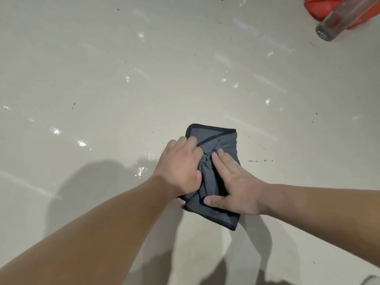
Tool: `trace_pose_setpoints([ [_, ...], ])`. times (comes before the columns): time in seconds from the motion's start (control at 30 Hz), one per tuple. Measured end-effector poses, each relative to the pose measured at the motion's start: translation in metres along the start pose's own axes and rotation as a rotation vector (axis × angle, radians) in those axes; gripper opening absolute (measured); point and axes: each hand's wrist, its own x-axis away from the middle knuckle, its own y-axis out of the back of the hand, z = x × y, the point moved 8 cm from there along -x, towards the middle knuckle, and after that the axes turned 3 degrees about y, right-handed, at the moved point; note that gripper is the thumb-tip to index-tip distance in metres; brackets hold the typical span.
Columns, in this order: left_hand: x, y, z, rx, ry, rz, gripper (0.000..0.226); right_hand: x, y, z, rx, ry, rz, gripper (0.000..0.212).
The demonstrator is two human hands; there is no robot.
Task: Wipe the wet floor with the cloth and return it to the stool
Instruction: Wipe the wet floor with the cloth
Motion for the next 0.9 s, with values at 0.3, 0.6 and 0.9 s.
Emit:
trace_pose_setpoints([
  [0.3, 0.015, 0.001, 0.036, 0.042, 0.032, -0.092, 0.030, -0.036, -0.032, 0.011, 0.107, -0.252, -0.005, 0.132],
  [0.6, 0.056, -0.008, 0.012, -0.025, 0.018, 0.148, 0.043, -0.037, -0.032, 0.012, 0.147, -0.197, -0.006, 0.129],
  [0.9, 0.077, -0.011, -0.074, -0.238, -0.224, 0.248, 0.016, 0.023, -0.075, -0.053, 0.540, 0.262, 0.094, 0.122],
])
